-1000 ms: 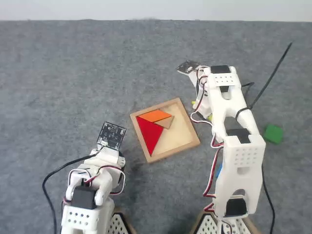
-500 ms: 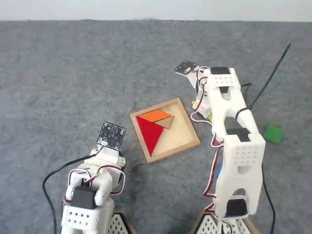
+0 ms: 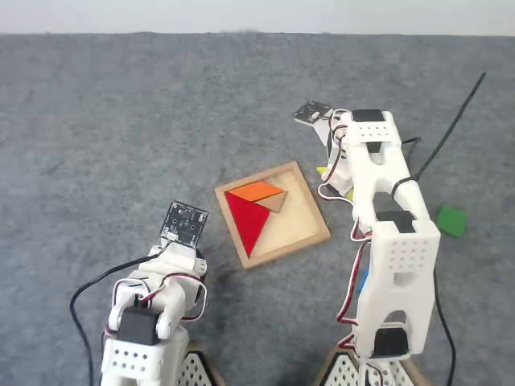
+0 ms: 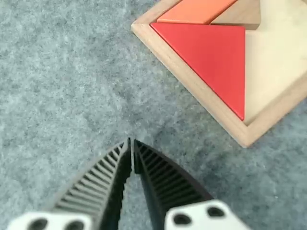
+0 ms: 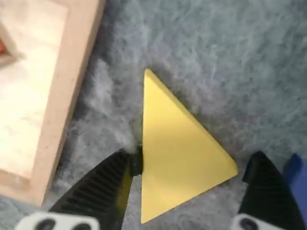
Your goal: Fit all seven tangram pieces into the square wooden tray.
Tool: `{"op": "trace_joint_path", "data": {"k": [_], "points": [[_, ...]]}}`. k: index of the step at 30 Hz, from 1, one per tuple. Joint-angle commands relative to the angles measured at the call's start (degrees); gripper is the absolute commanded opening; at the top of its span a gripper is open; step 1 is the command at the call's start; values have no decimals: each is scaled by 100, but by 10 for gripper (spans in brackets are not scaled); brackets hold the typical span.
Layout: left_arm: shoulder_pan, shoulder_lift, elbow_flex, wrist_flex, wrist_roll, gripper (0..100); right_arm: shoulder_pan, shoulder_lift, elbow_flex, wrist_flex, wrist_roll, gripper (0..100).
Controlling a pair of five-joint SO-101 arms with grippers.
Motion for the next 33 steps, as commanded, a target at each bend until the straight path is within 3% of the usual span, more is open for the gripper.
{"op": "trace_joint_path", "data": {"k": [1,12,15,20,33], "points": [[-26,-123,-66,26,26,13,154,-92,-70,330,-132,317],[-26,-123,-66,26,26,13,66,-1165,-26,840,-369,263],[-26,-123,-66,26,26,13,57,-1059,-35,734,-316,281],[-26,-123,-66,26,26,13,48,-743,-44,611,-132,409],[-26,-123,-66,26,26,13,-48,22,-70,-4,114,377]]}}
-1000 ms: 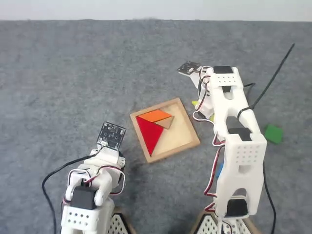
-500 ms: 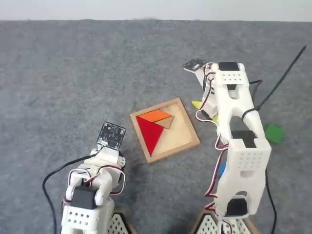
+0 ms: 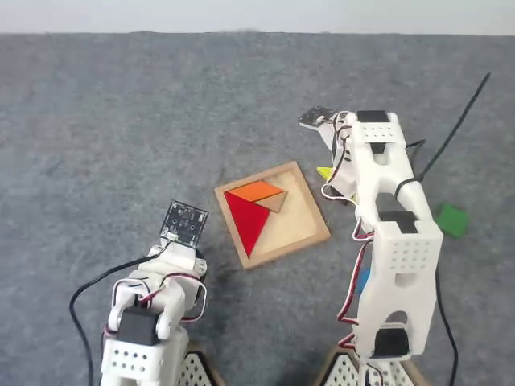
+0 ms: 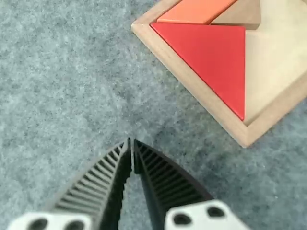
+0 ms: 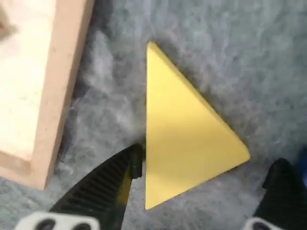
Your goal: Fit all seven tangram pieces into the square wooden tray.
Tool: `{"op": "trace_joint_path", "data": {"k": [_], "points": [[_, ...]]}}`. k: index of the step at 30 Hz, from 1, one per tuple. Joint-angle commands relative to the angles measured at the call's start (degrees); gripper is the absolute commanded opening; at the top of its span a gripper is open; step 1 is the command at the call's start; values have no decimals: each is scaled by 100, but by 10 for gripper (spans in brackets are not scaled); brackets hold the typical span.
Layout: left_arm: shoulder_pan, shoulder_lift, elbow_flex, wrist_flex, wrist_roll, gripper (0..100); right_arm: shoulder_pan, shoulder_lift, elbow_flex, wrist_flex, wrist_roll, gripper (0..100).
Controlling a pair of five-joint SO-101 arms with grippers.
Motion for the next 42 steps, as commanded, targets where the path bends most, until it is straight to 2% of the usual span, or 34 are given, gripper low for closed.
{"op": "trace_joint_path", "data": {"k": [1,13,19,28,30,35,42], "points": [[-26,-123,-66,26,26,13,-110,31,-149,-224,79,377],[-26,-123,-66,26,26,13,-110,75,-149,-295,88,375],[-26,-123,-66,26,26,13,-154,75,-149,-321,97,317],[-26,-123,-66,26,26,13,-163,66,-141,-418,62,318],[-26,-123,-66,26,26,13,-171,66,-141,-488,70,333],[-26,-123,-66,26,26,13,-171,66,-123,-558,79,447],[-26,-123,-66,26,26,13,-180,66,-123,-549,88,431]]}}
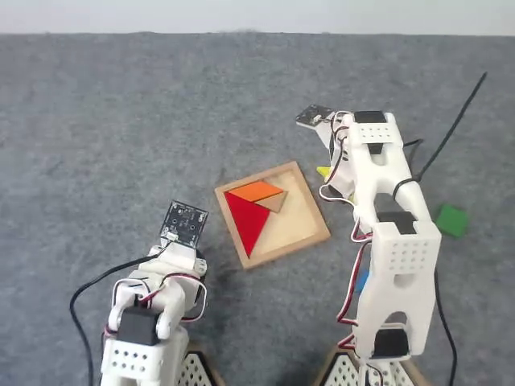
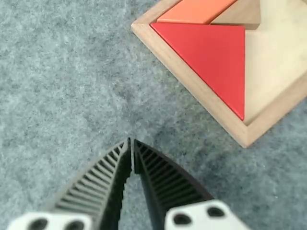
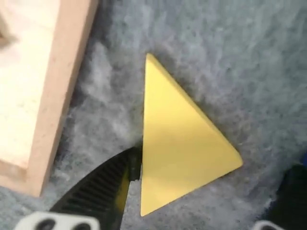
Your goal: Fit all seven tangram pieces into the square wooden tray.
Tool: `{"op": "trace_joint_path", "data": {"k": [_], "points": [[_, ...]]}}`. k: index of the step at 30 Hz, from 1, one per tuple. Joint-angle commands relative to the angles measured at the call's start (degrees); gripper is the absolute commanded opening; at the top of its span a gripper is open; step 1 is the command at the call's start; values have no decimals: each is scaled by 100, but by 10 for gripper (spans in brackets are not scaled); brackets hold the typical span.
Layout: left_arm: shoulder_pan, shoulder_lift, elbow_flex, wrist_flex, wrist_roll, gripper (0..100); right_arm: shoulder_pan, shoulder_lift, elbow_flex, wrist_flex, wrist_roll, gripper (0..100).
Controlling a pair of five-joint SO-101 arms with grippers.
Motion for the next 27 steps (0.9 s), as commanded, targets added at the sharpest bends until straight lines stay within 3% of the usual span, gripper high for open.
{"op": "trace_joint_path", "data": {"k": [1,18,23,27], "points": [[-26,-123,-66,26,26,13,-119,48,-123,-303,53,431],[-26,-123,-66,26,26,13,-259,48,-114,-268,53,384],[-26,-123,-66,26,26,13,-277,48,-114,-268,53,295],[-26,-123,-66,26,26,13,-268,57,-114,-207,53,289]]}}
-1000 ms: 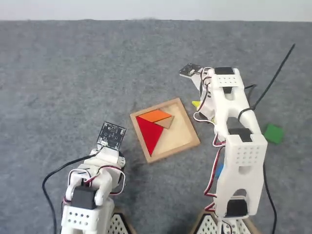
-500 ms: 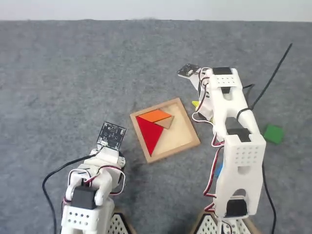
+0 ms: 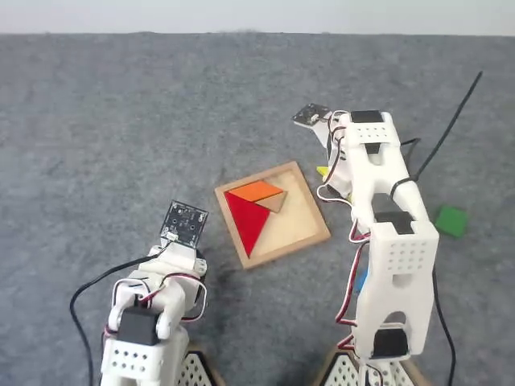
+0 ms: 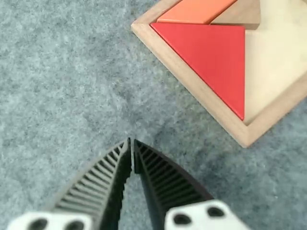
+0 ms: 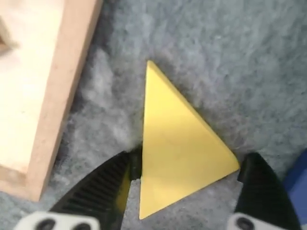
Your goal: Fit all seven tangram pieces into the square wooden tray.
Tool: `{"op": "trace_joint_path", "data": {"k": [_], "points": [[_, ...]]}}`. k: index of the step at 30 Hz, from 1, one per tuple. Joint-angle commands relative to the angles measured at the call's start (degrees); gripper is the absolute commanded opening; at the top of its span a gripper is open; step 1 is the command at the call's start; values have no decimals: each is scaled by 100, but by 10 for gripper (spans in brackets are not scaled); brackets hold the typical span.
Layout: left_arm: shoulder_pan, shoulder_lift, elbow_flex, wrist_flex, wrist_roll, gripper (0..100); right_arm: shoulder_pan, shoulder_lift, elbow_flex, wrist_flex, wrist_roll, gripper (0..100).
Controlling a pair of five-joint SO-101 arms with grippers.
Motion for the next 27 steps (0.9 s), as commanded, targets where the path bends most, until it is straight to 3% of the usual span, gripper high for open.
{"op": "trace_joint_path", "data": {"k": [1,5,10,27], "points": [[-26,-123,-66,26,26,13,-171,57,-114,-189,62,288],[-26,-123,-66,26,26,13,-171,57,-114,-171,26,285],[-26,-123,-66,26,26,13,-163,57,-114,-84,-123,198],[-26,-123,-66,26,26,13,-57,-655,-114,365,-378,190]]}}
